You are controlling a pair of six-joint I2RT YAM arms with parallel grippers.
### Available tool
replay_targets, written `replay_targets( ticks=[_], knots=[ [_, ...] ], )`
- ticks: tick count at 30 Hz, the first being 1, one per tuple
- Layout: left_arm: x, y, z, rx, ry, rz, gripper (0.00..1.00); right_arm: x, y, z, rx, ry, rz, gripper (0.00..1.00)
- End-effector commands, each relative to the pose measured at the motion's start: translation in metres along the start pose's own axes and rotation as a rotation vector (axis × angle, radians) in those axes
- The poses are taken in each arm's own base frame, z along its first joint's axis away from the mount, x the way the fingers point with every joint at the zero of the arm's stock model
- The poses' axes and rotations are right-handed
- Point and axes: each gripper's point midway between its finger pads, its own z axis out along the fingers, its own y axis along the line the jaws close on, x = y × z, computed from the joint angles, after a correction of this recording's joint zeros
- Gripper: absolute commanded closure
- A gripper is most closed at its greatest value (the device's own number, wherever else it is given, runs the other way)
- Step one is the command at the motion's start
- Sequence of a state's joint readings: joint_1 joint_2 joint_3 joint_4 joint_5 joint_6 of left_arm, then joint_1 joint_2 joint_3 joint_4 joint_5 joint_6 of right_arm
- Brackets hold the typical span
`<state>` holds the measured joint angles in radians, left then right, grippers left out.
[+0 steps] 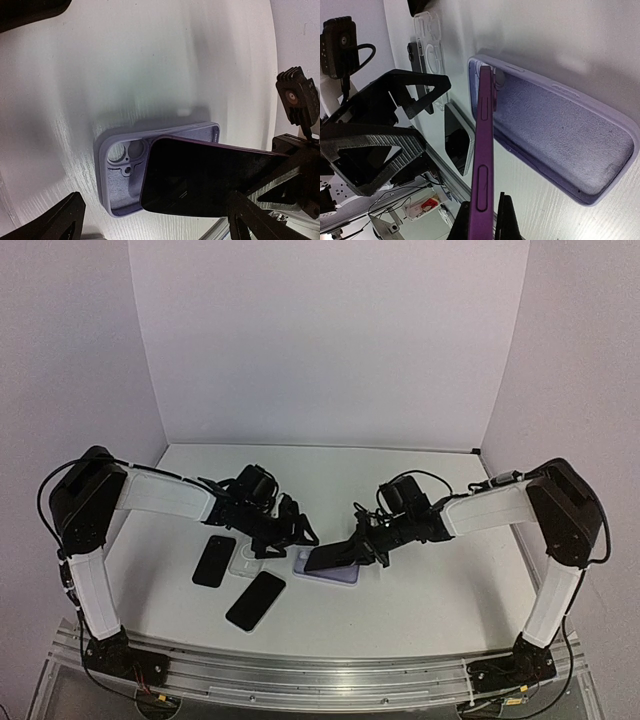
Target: Put the phone into the phone case
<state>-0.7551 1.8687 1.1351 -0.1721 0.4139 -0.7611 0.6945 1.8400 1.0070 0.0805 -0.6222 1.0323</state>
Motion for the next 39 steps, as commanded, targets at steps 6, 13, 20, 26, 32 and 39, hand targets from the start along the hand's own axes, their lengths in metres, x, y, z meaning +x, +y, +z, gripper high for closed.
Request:
replay_targets(
  ticks=[6, 13, 20, 26, 32, 39],
  knots=[
    [-0.002, -0.005, 0.013, 0.063, 0.026, 0.019, 0.00, -0.017, 0.028, 0.009, -0.075, -0.046, -0.024, 1.00],
    [0.007, 0.000, 0.023, 0.076, 0.064, 0.000, 0.00, -0.013, 0.024, 0.015, -0.083, -0.034, 0.020, 1.00],
    [0.013, 0.006, 0.028, 0.076, 0.088, -0.012, 0.01, -0.004, 0.018, 0.015, -0.083, -0.012, 0.052, 1.00],
    [0.013, 0.011, 0.030, 0.051, 0.088, -0.013, 0.00, 0.001, -0.001, 0.019, -0.049, 0.002, 0.078, 1.00],
    [0.012, 0.016, 0.031, 0.023, 0.086, 0.001, 0.00, -0.002, -0.017, 0.024, -0.015, -0.007, 0.107, 1.00],
    [0.006, 0.011, 0.037, 0.027, 0.096, 0.031, 0.00, -0.008, -0.032, 0.023, 0.025, -0.010, 0.137, 1.00]
  ],
)
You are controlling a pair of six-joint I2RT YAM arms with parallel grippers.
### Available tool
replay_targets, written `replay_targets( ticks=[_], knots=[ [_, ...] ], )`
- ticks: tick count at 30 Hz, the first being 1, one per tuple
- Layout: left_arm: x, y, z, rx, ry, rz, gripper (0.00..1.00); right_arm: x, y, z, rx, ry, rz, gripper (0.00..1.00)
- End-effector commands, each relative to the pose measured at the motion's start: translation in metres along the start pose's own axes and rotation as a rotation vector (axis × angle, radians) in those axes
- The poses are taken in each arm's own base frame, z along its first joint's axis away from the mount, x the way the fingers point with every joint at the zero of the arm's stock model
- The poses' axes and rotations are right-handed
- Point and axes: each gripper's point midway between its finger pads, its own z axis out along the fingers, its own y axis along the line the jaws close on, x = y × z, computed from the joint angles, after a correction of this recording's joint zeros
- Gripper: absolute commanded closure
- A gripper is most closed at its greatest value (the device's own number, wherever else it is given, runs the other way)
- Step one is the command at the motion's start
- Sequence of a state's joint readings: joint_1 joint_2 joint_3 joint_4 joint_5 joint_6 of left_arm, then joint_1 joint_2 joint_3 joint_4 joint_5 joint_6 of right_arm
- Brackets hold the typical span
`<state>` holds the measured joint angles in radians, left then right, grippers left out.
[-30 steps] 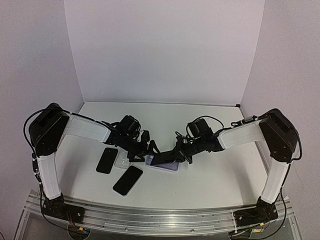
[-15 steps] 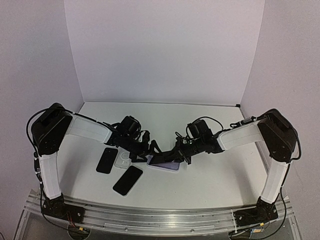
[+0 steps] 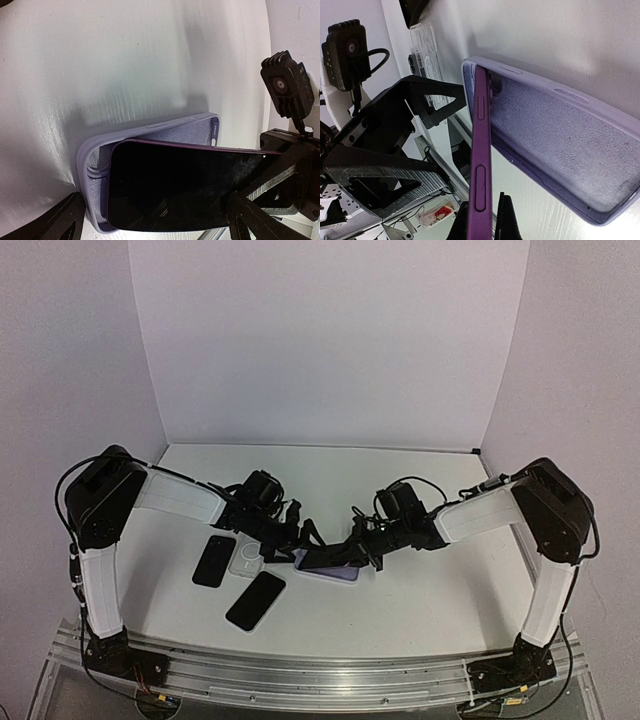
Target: Put the phone into the phone case
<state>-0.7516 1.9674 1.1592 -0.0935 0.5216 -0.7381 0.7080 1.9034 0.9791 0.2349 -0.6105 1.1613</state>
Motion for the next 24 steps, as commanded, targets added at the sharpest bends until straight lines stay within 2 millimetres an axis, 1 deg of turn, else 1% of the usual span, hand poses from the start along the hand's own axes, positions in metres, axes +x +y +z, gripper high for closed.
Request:
replay_targets(
  ticks=[1, 3, 8, 18, 21, 24],
  knots=[
    [-0.002, 0.014, 0.012, -0.052, 0.027, 0.010, 0.00, -0.004, -0.027, 0.005, 0.071, 0.010, 0.054, 1.00],
    [-0.004, 0.012, 0.014, -0.053, 0.029, 0.018, 0.00, -0.005, -0.030, 0.005, 0.090, 0.016, 0.053, 1.00],
    [-0.006, 0.014, 0.021, -0.051, 0.047, 0.019, 0.00, -0.007, -0.046, 0.006, 0.144, 0.033, 0.089, 1.00],
    [-0.007, 0.014, 0.031, -0.034, 0.074, 0.018, 0.00, -0.016, -0.050, 0.021, 0.166, 0.066, 0.102, 1.00],
    [-0.006, 0.013, 0.031, -0.033, 0.079, 0.007, 0.00, -0.017, -0.054, 0.021, 0.178, 0.060, 0.103, 1.00],
    [-0.003, 0.016, 0.029, -0.057, 0.069, -0.030, 0.00, -0.020, -0.063, 0.018, 0.213, 0.015, 0.102, 1.00]
  ],
)
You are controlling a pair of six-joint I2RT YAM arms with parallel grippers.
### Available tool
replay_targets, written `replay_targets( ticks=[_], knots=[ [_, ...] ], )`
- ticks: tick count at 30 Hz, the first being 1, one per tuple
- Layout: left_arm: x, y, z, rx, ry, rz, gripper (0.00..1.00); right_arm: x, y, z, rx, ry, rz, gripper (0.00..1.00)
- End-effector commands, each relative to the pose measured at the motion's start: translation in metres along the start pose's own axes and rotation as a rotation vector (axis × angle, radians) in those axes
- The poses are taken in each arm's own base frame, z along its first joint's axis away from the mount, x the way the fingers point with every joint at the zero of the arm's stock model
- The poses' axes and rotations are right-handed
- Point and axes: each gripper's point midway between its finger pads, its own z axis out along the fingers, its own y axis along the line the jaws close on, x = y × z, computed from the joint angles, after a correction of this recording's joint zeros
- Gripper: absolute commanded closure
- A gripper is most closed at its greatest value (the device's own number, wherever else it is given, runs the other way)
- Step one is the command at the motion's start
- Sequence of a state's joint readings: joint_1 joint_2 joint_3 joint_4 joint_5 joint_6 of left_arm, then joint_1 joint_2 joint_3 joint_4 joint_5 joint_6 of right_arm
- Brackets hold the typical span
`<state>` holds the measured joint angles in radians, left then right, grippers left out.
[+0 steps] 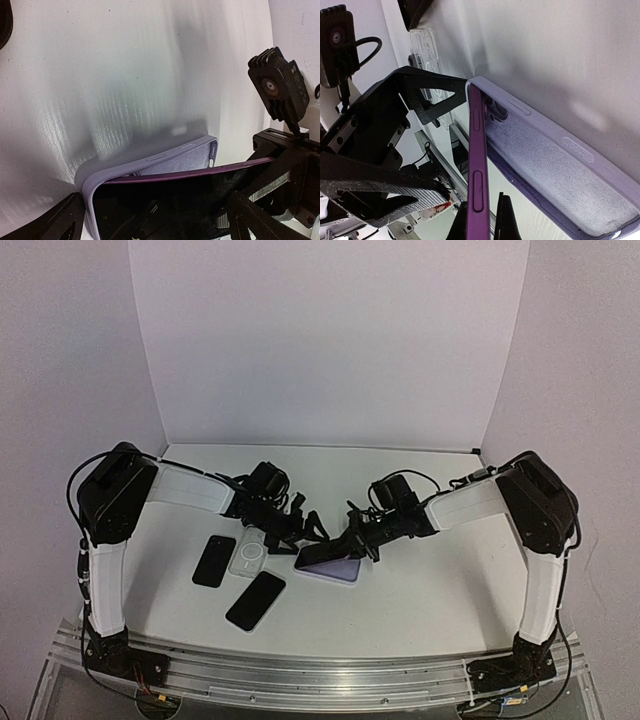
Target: Put the phone into the phone case
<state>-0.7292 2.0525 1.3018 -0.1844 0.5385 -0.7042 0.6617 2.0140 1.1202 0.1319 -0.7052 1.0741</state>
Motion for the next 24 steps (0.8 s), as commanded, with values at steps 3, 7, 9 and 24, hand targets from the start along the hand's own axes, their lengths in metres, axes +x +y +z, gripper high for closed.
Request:
replay_targets(
  ticks=[3, 7, 9, 24],
  knots=[
    [0.026, 0.021, 0.017, -0.097, 0.024, -0.065, 0.00, -0.001, -0.070, 0.004, 0.238, -0.105, 0.119, 1.00],
    [0.032, 0.015, 0.014, -0.109, 0.005, -0.058, 0.00, -0.001, -0.073, -0.001, 0.253, -0.132, 0.115, 1.00],
    [0.032, 0.016, 0.014, -0.118, 0.001, -0.061, 0.00, -0.001, -0.071, -0.003, 0.253, -0.144, 0.112, 1.00],
    [0.028, 0.024, 0.006, -0.182, -0.038, -0.038, 0.00, 0.002, -0.062, -0.026, 0.280, -0.206, 0.106, 0.66]
  ],
)
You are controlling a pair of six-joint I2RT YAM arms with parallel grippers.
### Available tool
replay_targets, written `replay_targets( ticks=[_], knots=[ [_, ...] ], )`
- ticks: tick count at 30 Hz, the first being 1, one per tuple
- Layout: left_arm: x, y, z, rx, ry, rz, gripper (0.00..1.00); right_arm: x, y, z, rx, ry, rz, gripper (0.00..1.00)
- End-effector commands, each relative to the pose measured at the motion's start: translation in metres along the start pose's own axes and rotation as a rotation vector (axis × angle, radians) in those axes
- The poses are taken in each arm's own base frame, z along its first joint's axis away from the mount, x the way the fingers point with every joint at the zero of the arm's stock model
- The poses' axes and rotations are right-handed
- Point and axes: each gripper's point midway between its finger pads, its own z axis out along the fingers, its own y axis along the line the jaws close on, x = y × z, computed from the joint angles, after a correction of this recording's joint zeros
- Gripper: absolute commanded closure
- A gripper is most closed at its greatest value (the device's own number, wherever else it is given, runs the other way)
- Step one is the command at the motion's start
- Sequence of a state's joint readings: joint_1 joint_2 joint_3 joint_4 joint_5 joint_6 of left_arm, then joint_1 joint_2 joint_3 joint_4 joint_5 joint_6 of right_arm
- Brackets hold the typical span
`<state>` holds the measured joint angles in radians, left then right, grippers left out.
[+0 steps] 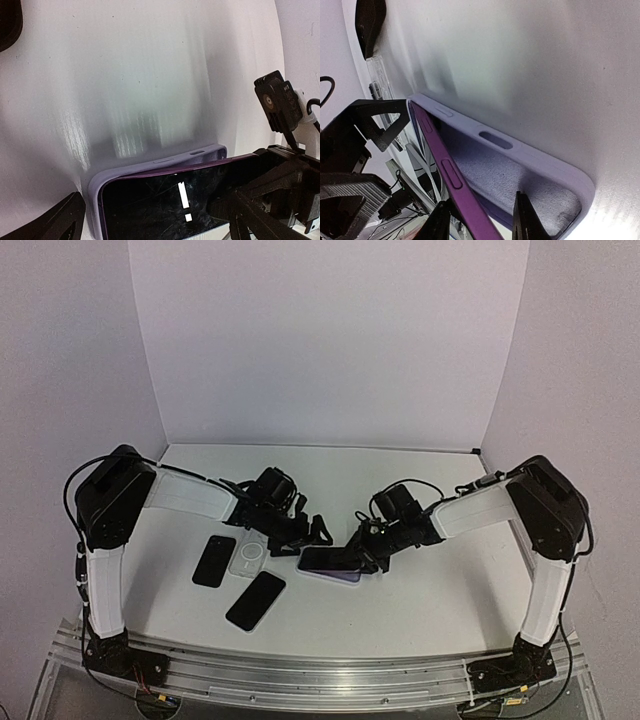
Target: Put the phone into the phone case
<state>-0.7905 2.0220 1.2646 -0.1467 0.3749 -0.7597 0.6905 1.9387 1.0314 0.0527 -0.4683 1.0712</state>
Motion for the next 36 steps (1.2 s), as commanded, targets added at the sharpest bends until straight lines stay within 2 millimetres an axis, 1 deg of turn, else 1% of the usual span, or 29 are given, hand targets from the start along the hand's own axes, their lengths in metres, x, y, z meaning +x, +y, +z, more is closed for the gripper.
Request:
replay_targets(
  ticks=[1, 5, 9, 12, 13, 16, 17, 21, 26, 28, 31, 34, 36],
  knots=[
    [0.024, 0.025, 0.000, -0.097, 0.053, -0.032, 0.00, 0.000, -0.024, -0.012, 0.109, -0.042, 0.063, 0.66],
    [0.023, 0.026, 0.000, -0.105, 0.049, -0.031, 0.00, -0.001, -0.015, -0.018, 0.097, -0.048, 0.055, 0.60],
    [0.022, 0.027, 0.000, -0.115, 0.047, -0.028, 0.00, -0.001, -0.013, -0.025, 0.119, -0.062, 0.058, 0.53],
    [0.022, 0.028, -0.001, -0.119, 0.043, -0.028, 0.00, -0.001, -0.010, -0.034, 0.137, -0.077, 0.050, 0.47],
    [0.022, 0.028, -0.001, -0.119, 0.043, -0.028, 0.00, -0.001, -0.010, -0.037, 0.143, -0.080, 0.048, 0.44],
    [0.022, 0.028, -0.002, -0.119, 0.041, -0.027, 0.00, 0.000, -0.006, -0.043, 0.148, -0.089, 0.042, 0.30],
    [0.022, 0.028, -0.002, -0.120, 0.039, -0.027, 0.00, 0.001, -0.005, -0.045, 0.148, -0.088, 0.041, 0.28],
    [0.020, 0.028, -0.003, -0.125, 0.033, -0.023, 0.00, 0.002, -0.006, -0.055, 0.176, -0.105, 0.044, 0.25],
    [0.019, 0.027, -0.002, -0.123, 0.035, -0.019, 0.00, -0.002, -0.005, -0.075, 0.244, -0.157, -0.004, 0.22],
    [0.019, 0.025, -0.003, -0.117, 0.035, -0.016, 0.00, -0.002, -0.005, -0.079, 0.256, -0.167, -0.011, 0.22],
    [0.018, 0.022, -0.003, -0.103, 0.037, -0.008, 0.00, 0.000, -0.006, -0.076, 0.259, -0.147, -0.014, 0.24],
    [0.019, 0.018, -0.002, -0.089, 0.049, 0.000, 0.00, 0.000, -0.004, -0.069, 0.259, -0.126, -0.027, 0.29],
    [0.021, 0.020, 0.000, -0.097, 0.061, 0.004, 0.00, -0.004, -0.006, -0.066, 0.273, -0.133, -0.033, 0.32]
  ],
)
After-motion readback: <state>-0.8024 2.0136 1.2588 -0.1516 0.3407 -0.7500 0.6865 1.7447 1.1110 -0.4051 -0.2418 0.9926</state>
